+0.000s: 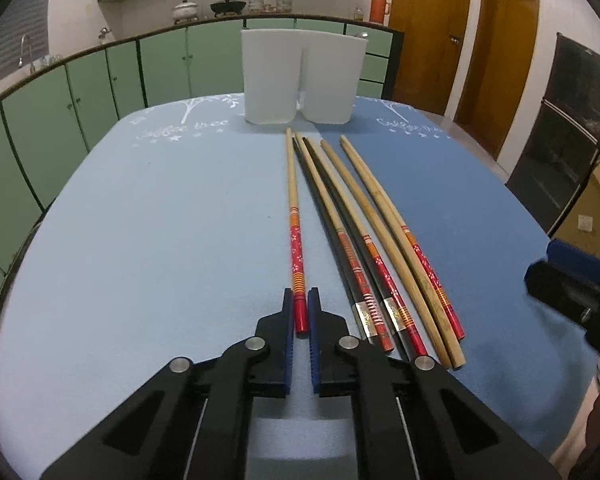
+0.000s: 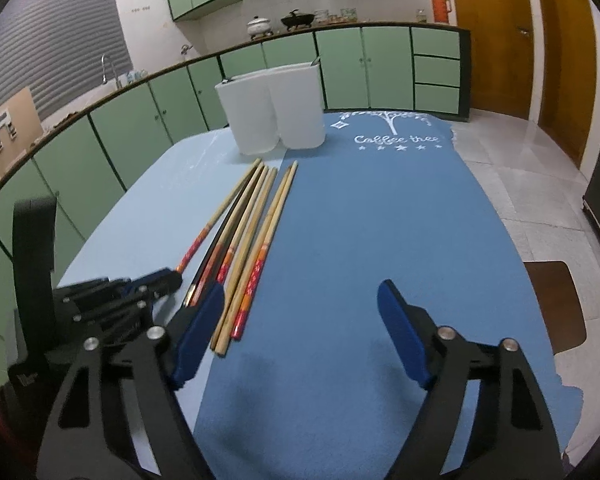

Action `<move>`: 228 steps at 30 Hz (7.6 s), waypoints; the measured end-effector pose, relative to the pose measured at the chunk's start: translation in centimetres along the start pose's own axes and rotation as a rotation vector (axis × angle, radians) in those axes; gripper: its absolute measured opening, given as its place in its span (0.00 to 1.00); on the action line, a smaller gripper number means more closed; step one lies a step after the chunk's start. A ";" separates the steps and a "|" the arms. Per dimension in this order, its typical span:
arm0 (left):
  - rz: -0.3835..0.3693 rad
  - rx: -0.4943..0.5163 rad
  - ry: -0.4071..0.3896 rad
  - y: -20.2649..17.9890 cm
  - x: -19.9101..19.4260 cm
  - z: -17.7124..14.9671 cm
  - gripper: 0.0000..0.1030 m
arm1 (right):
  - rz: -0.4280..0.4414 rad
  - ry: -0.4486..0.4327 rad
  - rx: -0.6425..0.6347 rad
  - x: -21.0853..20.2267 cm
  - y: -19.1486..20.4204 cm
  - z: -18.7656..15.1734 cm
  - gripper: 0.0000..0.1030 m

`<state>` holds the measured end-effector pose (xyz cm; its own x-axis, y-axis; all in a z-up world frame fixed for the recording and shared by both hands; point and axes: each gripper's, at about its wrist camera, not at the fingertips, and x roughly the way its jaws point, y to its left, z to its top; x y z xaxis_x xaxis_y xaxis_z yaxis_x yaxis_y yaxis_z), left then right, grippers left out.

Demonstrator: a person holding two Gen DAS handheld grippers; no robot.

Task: Organize utensils
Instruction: 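Close the right gripper on a red-patterned chopstick while the left gripper holds its chopstick, then lift both chopsticks, insert them into the white holder and open both grippers, then move both open grippers back toward the remaining chopsticks on the mat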

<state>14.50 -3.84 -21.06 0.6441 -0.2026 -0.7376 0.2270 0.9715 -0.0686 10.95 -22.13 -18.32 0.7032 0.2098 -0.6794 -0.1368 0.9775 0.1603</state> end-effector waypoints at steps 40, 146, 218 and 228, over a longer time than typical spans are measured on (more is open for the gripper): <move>0.050 -0.103 -0.024 3.4 -2.2 -0.2 0.06 | -0.064 0.092 -0.141 3.6 3.8 -2.5 0.60; -0.007 -0.024 -0.325 3.7 -6.1 26.7 0.26 | 0.079 -0.254 -0.057 2.7 -1.4 30.9 0.38; 0.085 -0.062 -0.090 4.4 -6.0 0.7 0.79 | -0.144 0.052 -0.092 2.7 0.7 -2.1 0.94; 0.081 -0.042 -0.078 3.8 -5.8 0.4 0.79 | -0.078 0.054 -0.139 3.9 3.2 -2.4 0.62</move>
<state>11.92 1.01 -16.74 0.7144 -0.1310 -0.6874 0.1421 0.9890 -0.0408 11.54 -18.13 -22.17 0.6771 0.1306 -0.7242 -0.1810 0.9834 0.0081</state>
